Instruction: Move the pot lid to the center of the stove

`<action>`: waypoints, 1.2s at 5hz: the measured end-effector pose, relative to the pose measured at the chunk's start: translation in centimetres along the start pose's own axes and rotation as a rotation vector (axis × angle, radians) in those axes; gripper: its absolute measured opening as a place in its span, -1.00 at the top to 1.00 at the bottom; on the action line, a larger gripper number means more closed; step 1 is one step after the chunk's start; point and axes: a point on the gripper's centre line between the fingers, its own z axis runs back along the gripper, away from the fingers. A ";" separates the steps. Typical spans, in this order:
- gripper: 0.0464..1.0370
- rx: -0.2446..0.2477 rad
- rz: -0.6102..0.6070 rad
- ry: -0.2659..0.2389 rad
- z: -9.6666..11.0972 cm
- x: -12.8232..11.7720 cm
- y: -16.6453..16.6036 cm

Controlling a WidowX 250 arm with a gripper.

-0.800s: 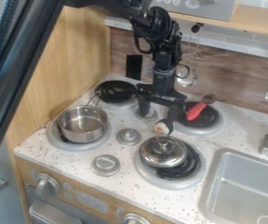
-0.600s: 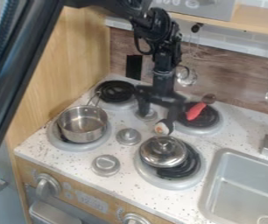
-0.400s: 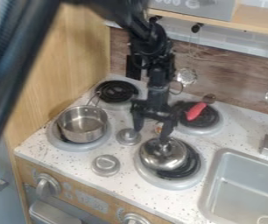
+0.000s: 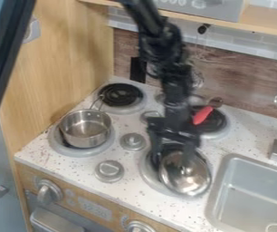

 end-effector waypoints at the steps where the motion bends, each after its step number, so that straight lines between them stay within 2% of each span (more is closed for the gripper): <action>1: -0.92 0.015 0.016 -0.020 -0.1 0.3 -0.5; 2: -0.92 0.043 0.045 -0.040 0.9 1.4 -0.5; 3: -0.92 0.058 0.040 -0.027 0.3 1.5 -0.5; 4: -0.92 0.055 0.032 -0.045 0.2 1.7 -0.6; 5: -0.92 0.075 -0.030 -0.055 0.1 0.8 -2.1; 6: -0.92 0.098 -0.092 -0.135 2.8 0.3 -4.1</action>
